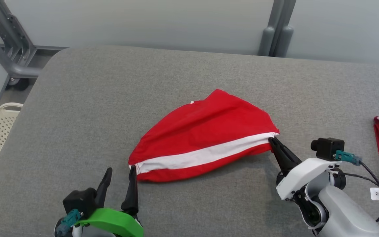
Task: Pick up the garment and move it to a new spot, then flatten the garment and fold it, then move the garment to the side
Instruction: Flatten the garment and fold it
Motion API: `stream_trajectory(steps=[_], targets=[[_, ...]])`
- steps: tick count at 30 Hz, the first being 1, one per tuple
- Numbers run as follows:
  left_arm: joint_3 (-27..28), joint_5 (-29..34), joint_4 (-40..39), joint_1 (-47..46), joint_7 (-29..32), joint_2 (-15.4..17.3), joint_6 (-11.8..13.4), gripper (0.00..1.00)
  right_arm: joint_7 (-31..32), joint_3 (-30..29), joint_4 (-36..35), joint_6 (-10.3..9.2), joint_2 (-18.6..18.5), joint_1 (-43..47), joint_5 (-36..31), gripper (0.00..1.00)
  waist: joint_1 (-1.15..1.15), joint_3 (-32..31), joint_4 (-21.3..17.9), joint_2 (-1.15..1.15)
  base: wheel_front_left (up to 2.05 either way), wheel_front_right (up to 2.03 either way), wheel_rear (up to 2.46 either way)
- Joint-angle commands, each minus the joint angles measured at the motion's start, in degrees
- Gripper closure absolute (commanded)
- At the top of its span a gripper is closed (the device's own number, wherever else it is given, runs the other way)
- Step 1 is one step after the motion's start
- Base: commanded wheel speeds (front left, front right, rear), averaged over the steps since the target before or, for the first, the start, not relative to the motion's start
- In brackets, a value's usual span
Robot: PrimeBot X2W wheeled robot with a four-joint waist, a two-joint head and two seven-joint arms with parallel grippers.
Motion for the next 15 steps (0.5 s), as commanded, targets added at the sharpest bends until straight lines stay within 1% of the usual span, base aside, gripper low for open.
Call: stream_trajectory(steps=[1,7,10,12,15], targets=[[-0.2,-0.7,0.7,1.1,0.7,-0.2,-0.6,0.0,1.0,-1.3,-1.8,0.02,-0.3,2.0,-1.2,1.0,0.0,-1.2,-1.4,0.0,0.0,0.0,0.0],[-1.5,-3.9,4.6,1.2,3.8,-1.0,-3.3,0.0,5.1,-7.2,-7.2,0.02,1.6,6.6,-5.9,1.0,0.0,-1.2,-2.6,0.0,0.0,0.0,0.0],[-2.3,-4.1,8.8,-0.8,5.0,-1.5,-4.5,0.0,7.1,-9.6,-9.5,0.02,3.0,8.0,-8.2,1.0,0.0,-1.0,-2.9,0.0,0.0,0.0,0.0],[-3.1,-4.3,12.2,-2.1,5.9,-2.4,-5.2,0.0,8.4,-11.0,-10.7,0.02,3.8,8.7,-9.6,1.0,0.0,-0.7,-3.3,0.0,0.0,0.0,0.0],[-3.5,-4.6,17.0,-4.6,5.6,-3.5,-6.6,0.0,10.2,-12.6,-12.5,0.02,5.1,9.3,-11.3,1.0,0.0,-0.1,-3.9,0.0,0.0,0.0,0.0]])
